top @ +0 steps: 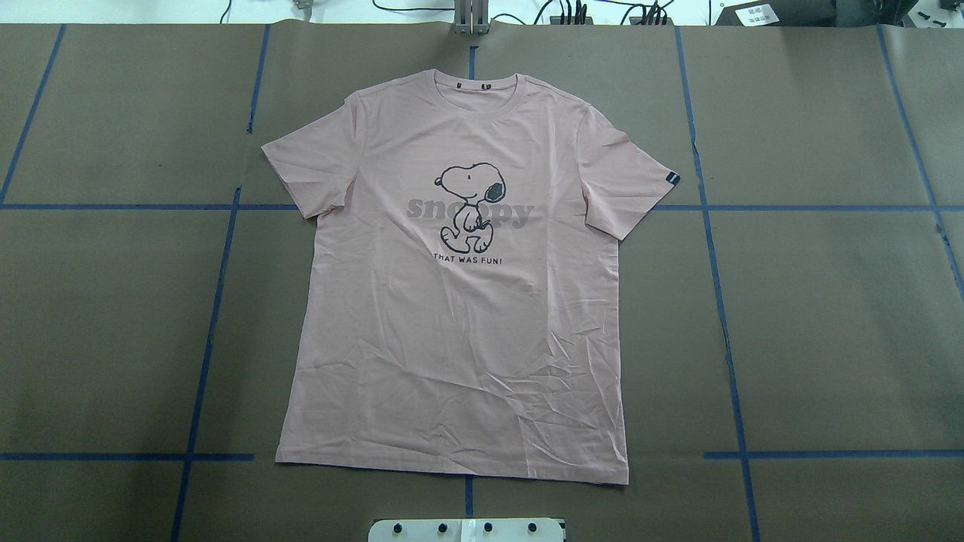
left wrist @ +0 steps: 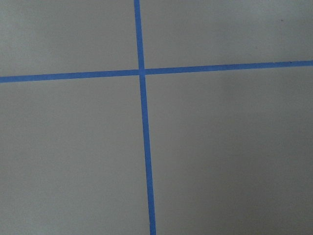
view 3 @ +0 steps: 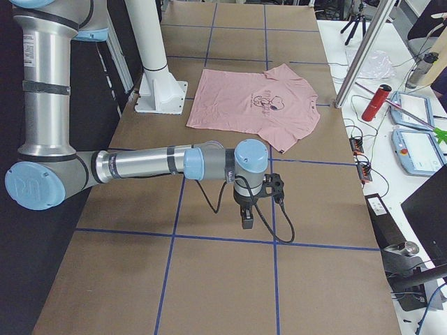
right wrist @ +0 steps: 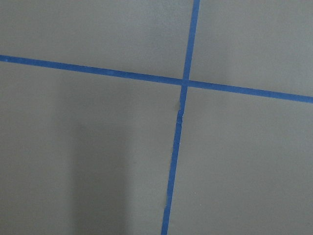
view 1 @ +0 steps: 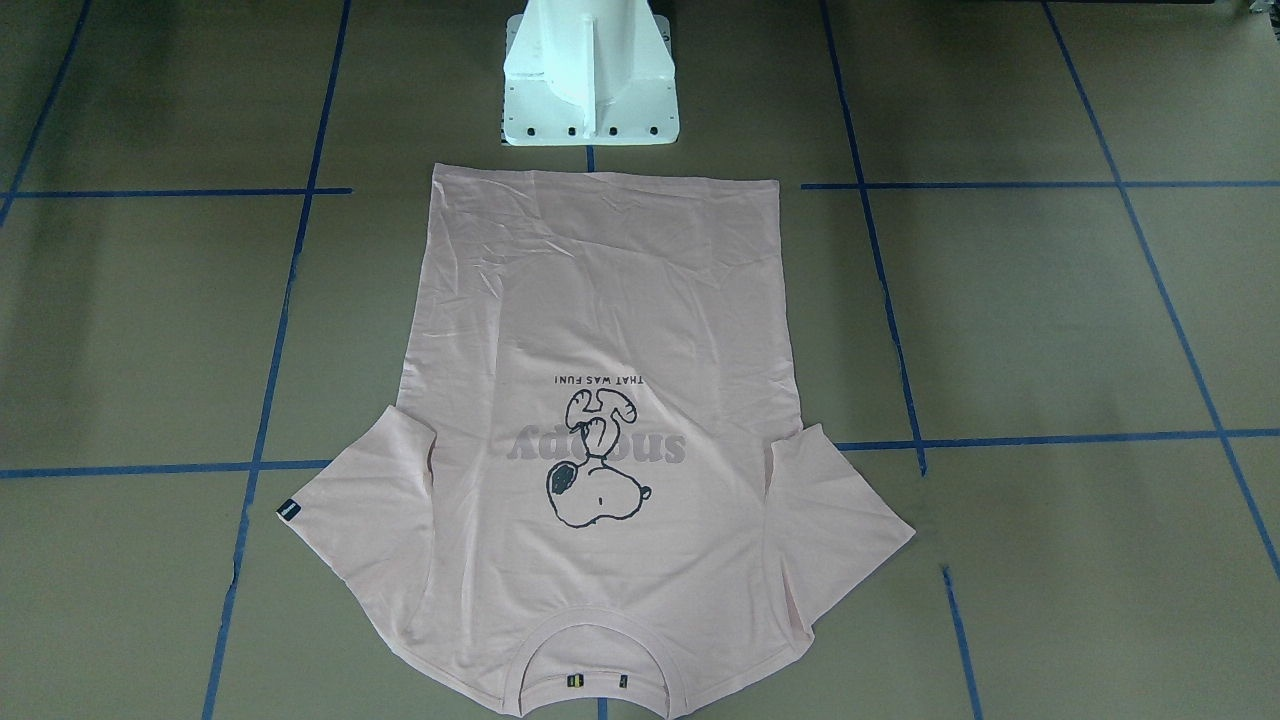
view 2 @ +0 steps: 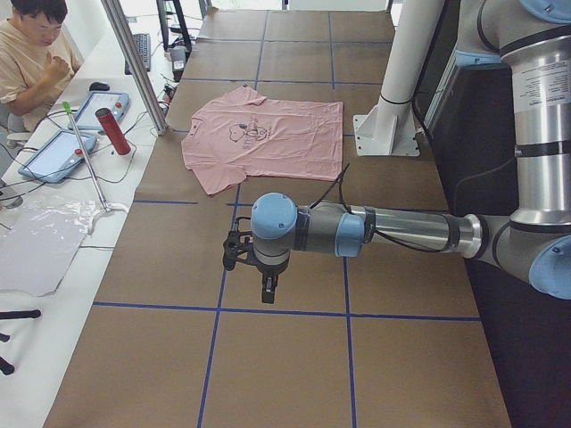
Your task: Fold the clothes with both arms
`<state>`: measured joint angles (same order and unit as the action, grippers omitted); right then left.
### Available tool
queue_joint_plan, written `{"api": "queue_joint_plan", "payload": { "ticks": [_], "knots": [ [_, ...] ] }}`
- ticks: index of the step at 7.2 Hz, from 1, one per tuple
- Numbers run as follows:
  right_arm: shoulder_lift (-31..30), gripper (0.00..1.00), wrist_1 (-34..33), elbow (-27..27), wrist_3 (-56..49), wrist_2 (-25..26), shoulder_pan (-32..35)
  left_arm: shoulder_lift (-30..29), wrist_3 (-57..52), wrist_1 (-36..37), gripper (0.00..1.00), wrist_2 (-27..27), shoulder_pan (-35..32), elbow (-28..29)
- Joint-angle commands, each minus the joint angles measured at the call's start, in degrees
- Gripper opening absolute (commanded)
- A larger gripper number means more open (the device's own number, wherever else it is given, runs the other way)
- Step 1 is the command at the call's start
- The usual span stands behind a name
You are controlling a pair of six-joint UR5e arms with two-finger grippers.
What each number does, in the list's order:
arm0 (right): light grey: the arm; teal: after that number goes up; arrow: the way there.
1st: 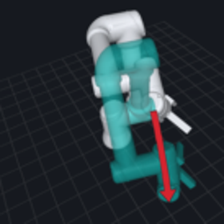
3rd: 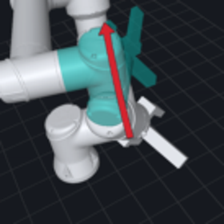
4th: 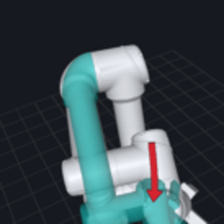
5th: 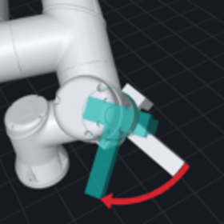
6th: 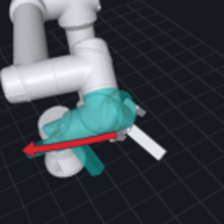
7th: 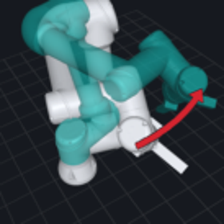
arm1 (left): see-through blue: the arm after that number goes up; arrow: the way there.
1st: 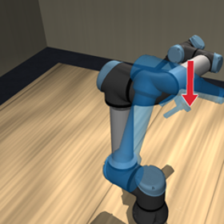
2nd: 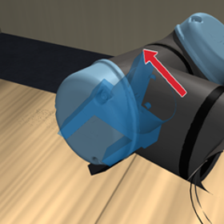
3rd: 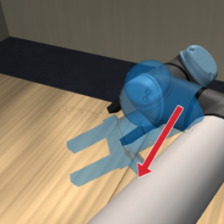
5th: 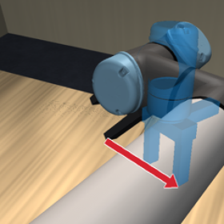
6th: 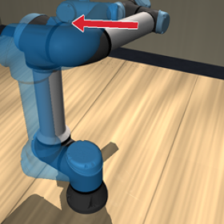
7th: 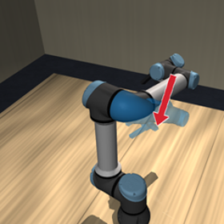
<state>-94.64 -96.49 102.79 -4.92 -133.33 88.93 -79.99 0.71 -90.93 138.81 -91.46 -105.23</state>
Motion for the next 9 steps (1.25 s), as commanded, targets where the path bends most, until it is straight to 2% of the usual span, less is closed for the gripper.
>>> {"api": "queue_joint_plan", "payload": {
  "ticks": [1,4,6,7,8,9],
  "knots": [
    [-0.54,1.00,-0.02,-0.23,0.00,-0.17,0.01,-1.38,0.17,0.22,1.00,0.15,-0.38,-0.50],
    [-0.72,1.00,0.51,-1.28,0.00,-0.96,-0.08,-0.78,0.43,-0.04,1.00,0.24,-0.30,-4.70],
    [-0.37,1.00,0.77,-0.85,0.17,-7.79,-2.34,-0.60,0.70,-0.31,1.00,0.59,-0.30,-4.55],
    [0.85,1.00,1.38,-0.93,0.00,-7.99,-5.23,-0.51,0.61,-0.39,1.00,3.11,-0.38,-4.20],
    [2.69,1.00,6.17,-1.71,1.13,-8.08,-6.65,1.66,0.52,-0.48,1.00,3.48,-0.38,-5.76],
    [2.97,1.00,8.83,-1.55,8.28,-8.17,-7.10,2.81,0.52,-0.48,1.00,3.49,-0.38,-6.21]
  ]
}}
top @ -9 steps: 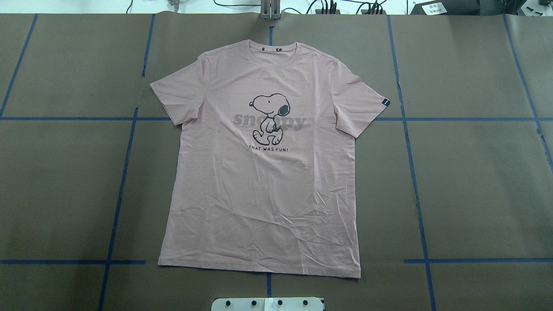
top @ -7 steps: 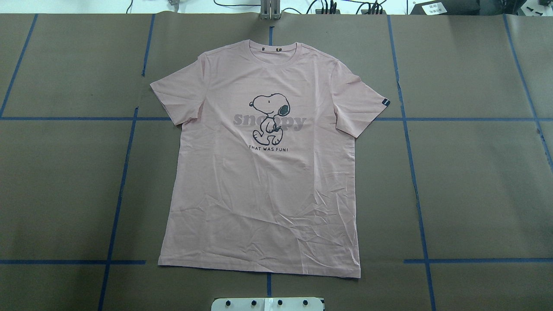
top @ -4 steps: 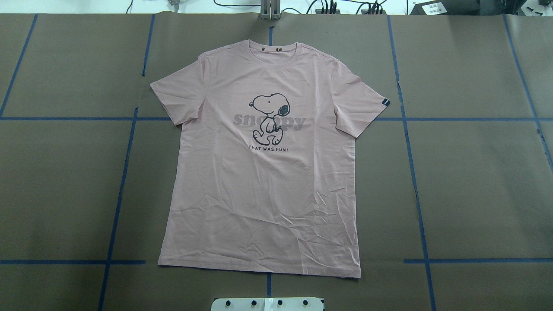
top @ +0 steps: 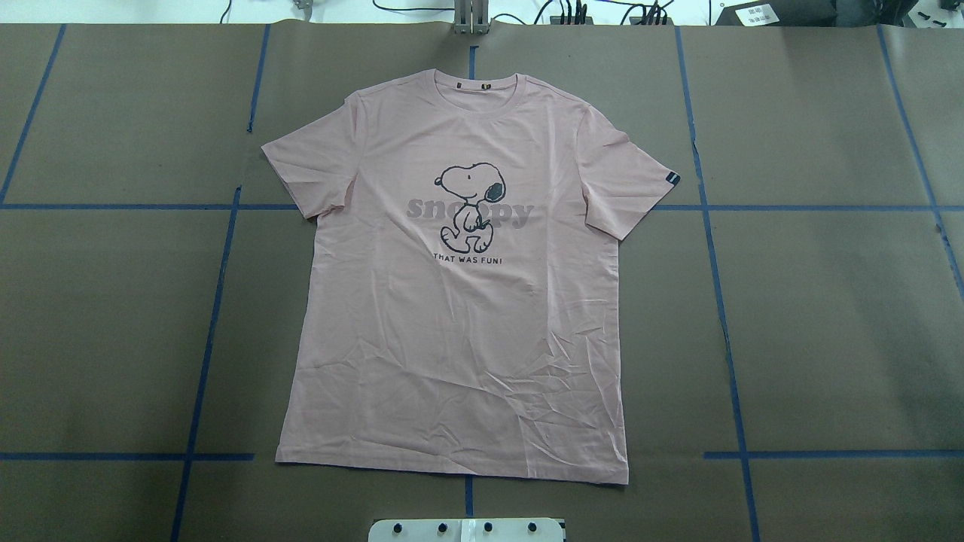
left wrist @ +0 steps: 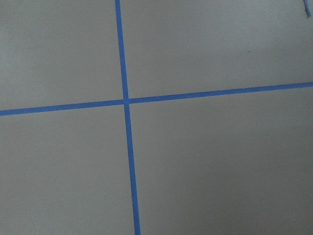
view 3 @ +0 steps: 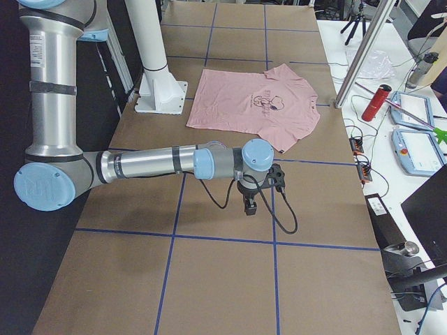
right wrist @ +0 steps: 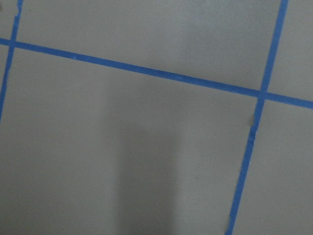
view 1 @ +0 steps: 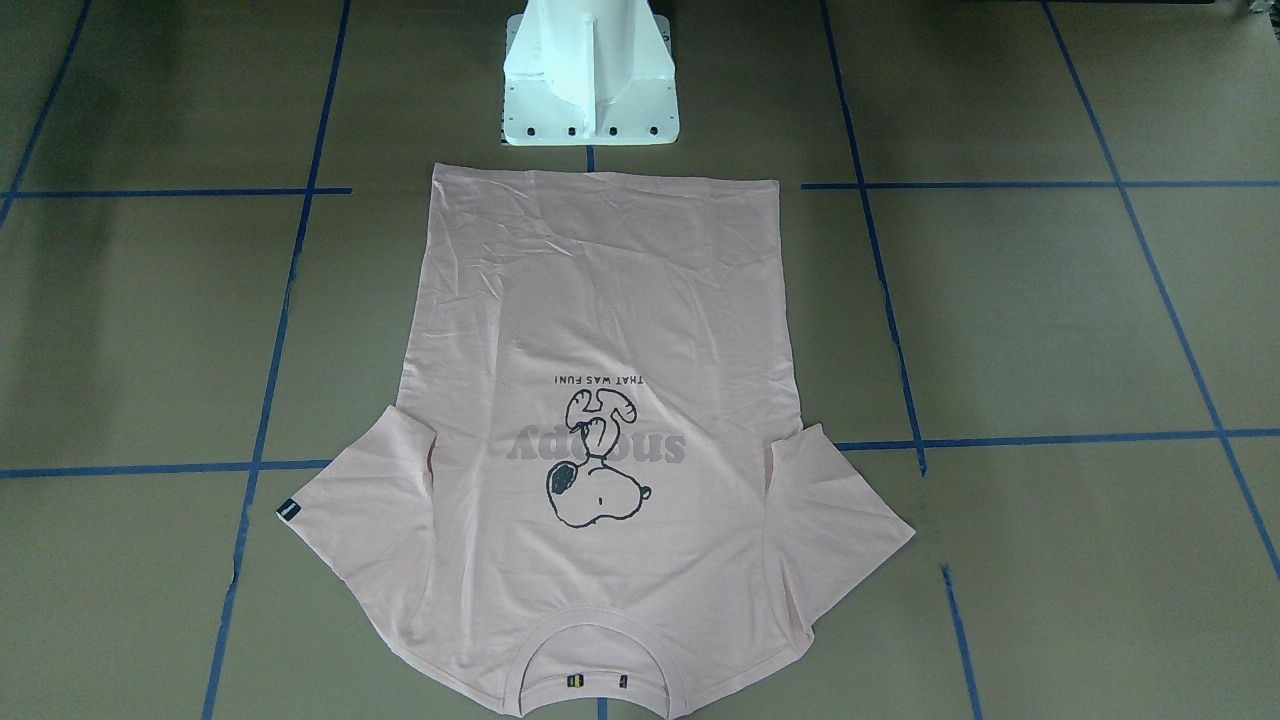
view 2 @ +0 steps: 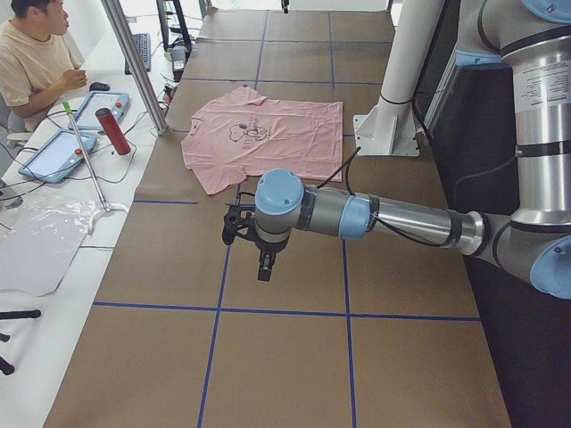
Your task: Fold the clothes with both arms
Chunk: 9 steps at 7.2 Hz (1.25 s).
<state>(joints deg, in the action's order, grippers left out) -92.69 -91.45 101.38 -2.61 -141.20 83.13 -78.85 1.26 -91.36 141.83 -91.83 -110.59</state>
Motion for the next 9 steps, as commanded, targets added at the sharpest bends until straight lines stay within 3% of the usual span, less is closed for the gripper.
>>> {"api": "queue_joint_plan", "payload": {
  "ticks": [1,3,4,5,7,9],
  "knots": [
    [2.06,1.00,9.56,-0.82,18.04,0.05,-4.79,2.12,-0.21,-0.13,1.00,0.55,0.08,-1.03],
    [9.93,1.00,27.10,-11.92,36.28,3.19,-13.73,2.12,-0.38,-3.10,1.00,0.55,0.08,-2.34],
    [14.77,1.00,33.03,-16.25,45.84,7.91,-20.05,2.03,-0.12,-4.86,1.00,0.47,0.16,-2.26],
    [20.99,0.97,33.26,-17.78,53.77,13.61,-24.81,2.03,0.05,-5.23,1.00,0.47,0.16,-2.26],
    [28.05,0.82,33.26,-22.24,65.49,20.05,-29.50,2.03,-0.12,-5.58,1.00,0.55,0.16,-2.35],
    [32.83,0.73,33.44,-27.89,68.26,23.33,-31.27,2.12,-0.38,-5.67,1.00,0.55,0.08,-2.35]
  ]
}}
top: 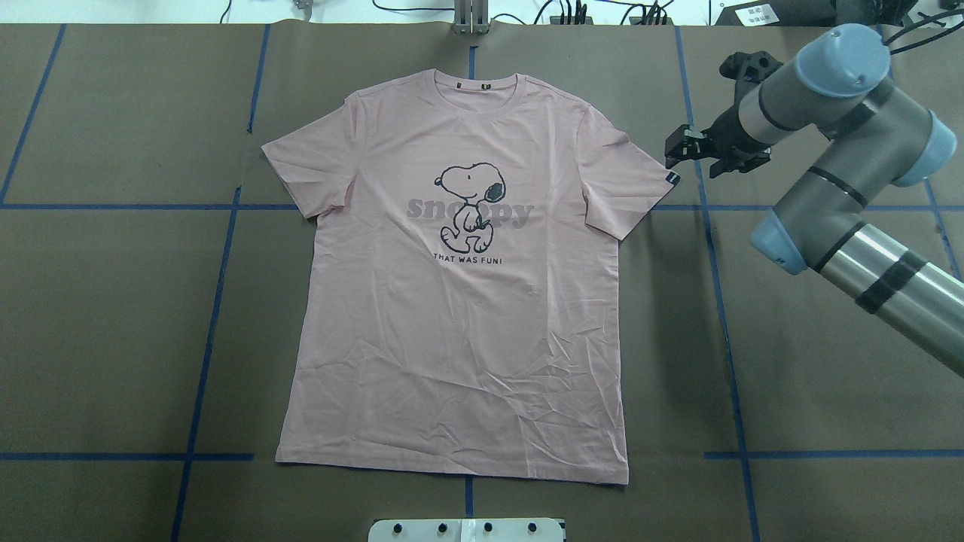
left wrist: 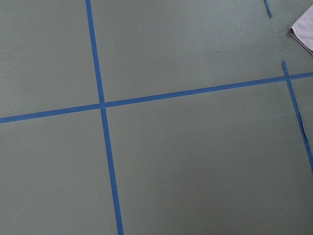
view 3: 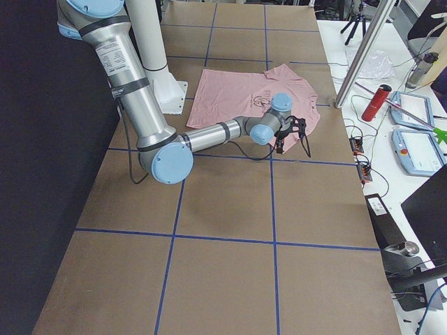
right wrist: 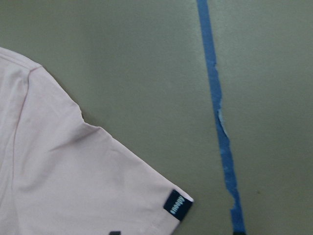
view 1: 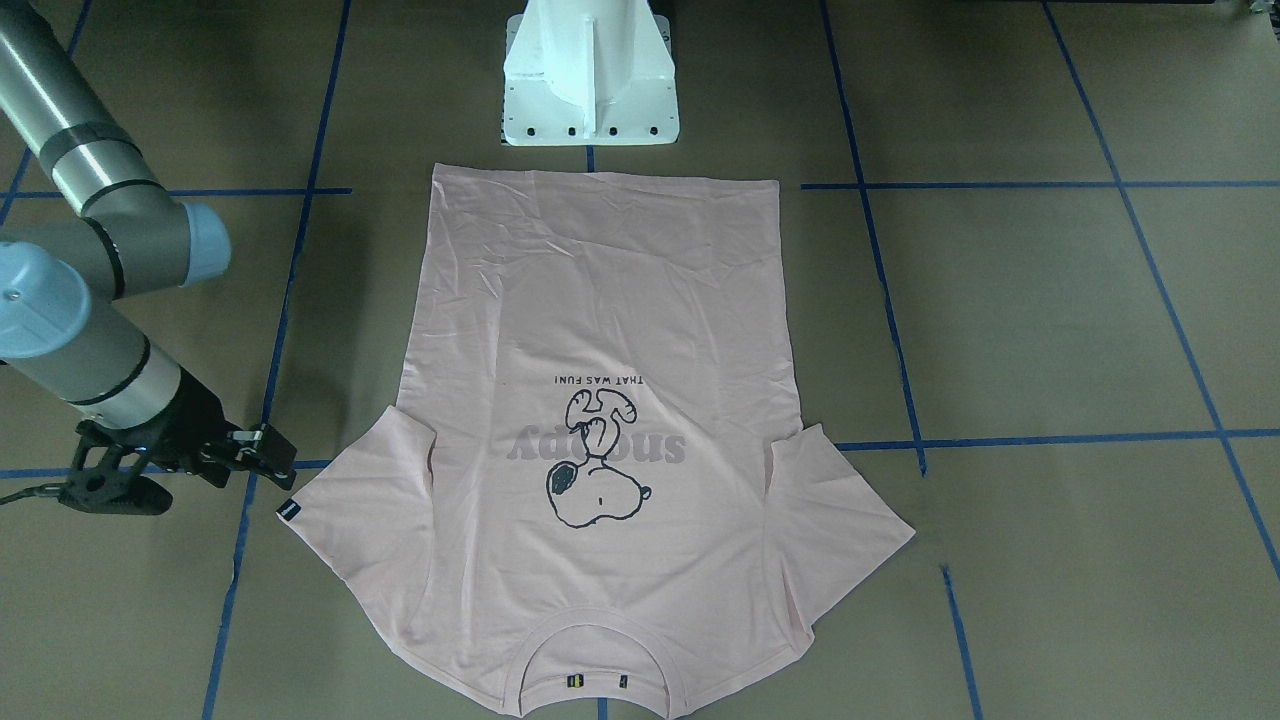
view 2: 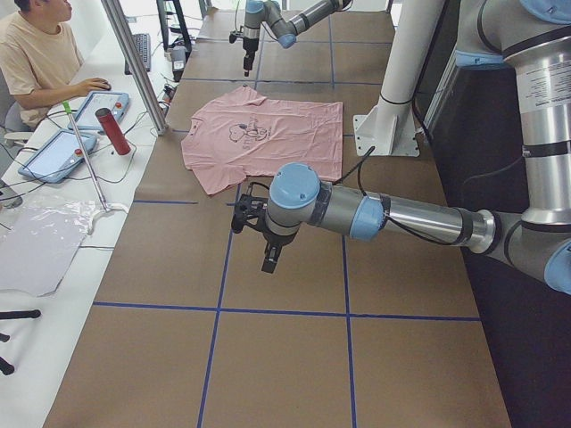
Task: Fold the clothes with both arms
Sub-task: 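Move the right gripper over the shirt sleeve nearest it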
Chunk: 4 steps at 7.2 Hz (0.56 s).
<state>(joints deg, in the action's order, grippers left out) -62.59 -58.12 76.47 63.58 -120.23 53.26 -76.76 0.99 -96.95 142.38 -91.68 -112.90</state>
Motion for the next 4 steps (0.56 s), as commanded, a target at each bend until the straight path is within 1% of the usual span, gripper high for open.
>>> {"api": "queue_joint_plan", "payload": {
  "ticks": [1,4],
  "knots": [
    [2.91,0.72,0.11,-3.60,2.42,4.63,-2.36,-0.05,0.15,-0.08,1.00,0.09,0.01,0.05],
    [1.86,0.70,0.03,-3.70,2.69,6.67,-2.63,0.04,-0.02,0.01,1.00,1.32,0.10,0.84]
  ]
}}
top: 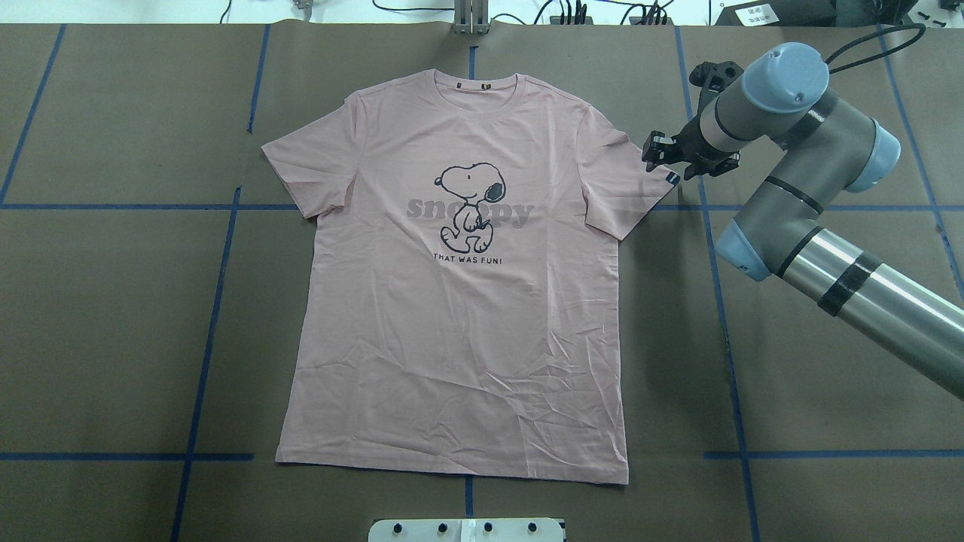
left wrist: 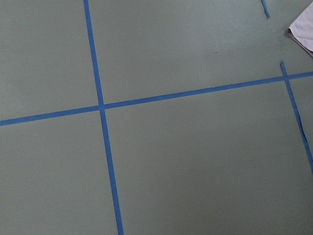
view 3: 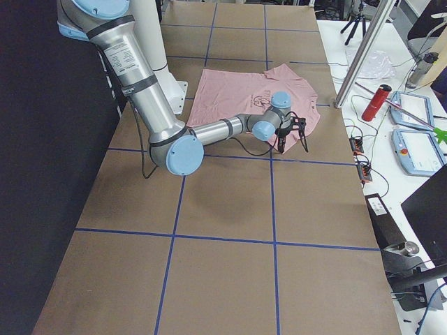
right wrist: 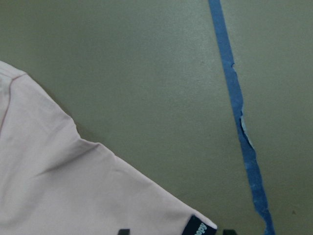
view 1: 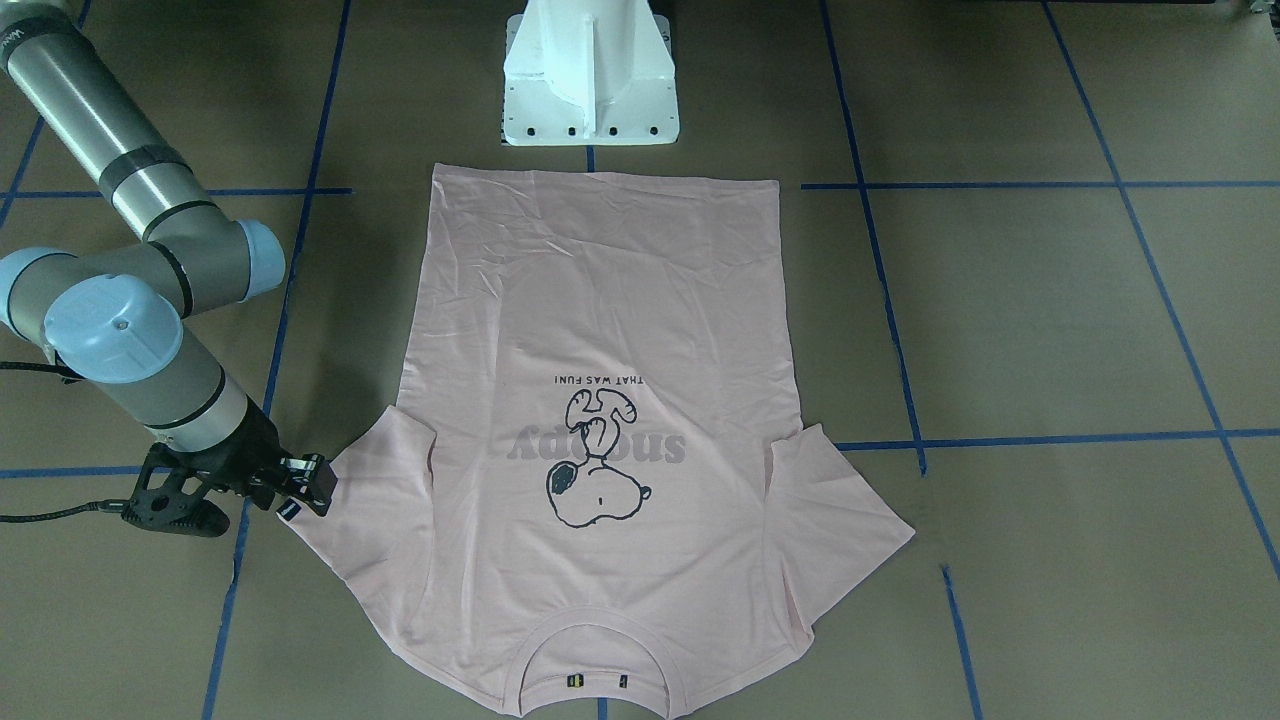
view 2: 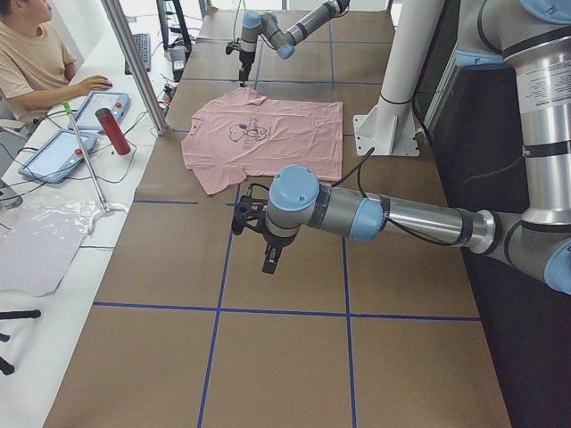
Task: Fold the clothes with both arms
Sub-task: 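Move the right gripper over the shirt sleeve nearest it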
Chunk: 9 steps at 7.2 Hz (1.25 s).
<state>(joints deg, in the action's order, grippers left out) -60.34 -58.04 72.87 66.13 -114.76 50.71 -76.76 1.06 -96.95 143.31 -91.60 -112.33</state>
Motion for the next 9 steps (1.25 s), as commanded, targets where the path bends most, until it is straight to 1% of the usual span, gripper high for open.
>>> {"api": "queue_joint_plan", "payload": {
  "ticks": [1,3,5,6,8,9],
  "knots": [
    [-0.65,0.68,-0.05,-0.09,0.14,2.33,-0.18,0.04,-0.09,-0.08,1.00,0.40,0.01,0.27],
    [-0.57,0.63,-0.14,-0.88,0.14,2.52,-0.35,0.04,-0.18,-0.08,1.00,0.40,0.01,0.27],
    [-0.57,0.63,-0.05,-1.24,0.05,2.96,-0.70,0.04,-0.27,-0.25,1.00,0.40,-0.07,0.27],
    [-0.65,0.60,-0.05,-1.24,0.05,2.96,-0.79,0.04,-0.27,-0.25,1.00,0.40,-0.07,0.36],
    [-0.65,0.33,0.03,-1.32,0.14,3.39,-1.05,0.04,-0.27,-0.25,1.00,0.40,-0.07,0.45],
    [-0.74,0.00,0.30,-1.32,0.06,3.66,-1.23,0.04,-0.27,-0.25,1.00,0.40,-0.07,0.53]
  ]
}}
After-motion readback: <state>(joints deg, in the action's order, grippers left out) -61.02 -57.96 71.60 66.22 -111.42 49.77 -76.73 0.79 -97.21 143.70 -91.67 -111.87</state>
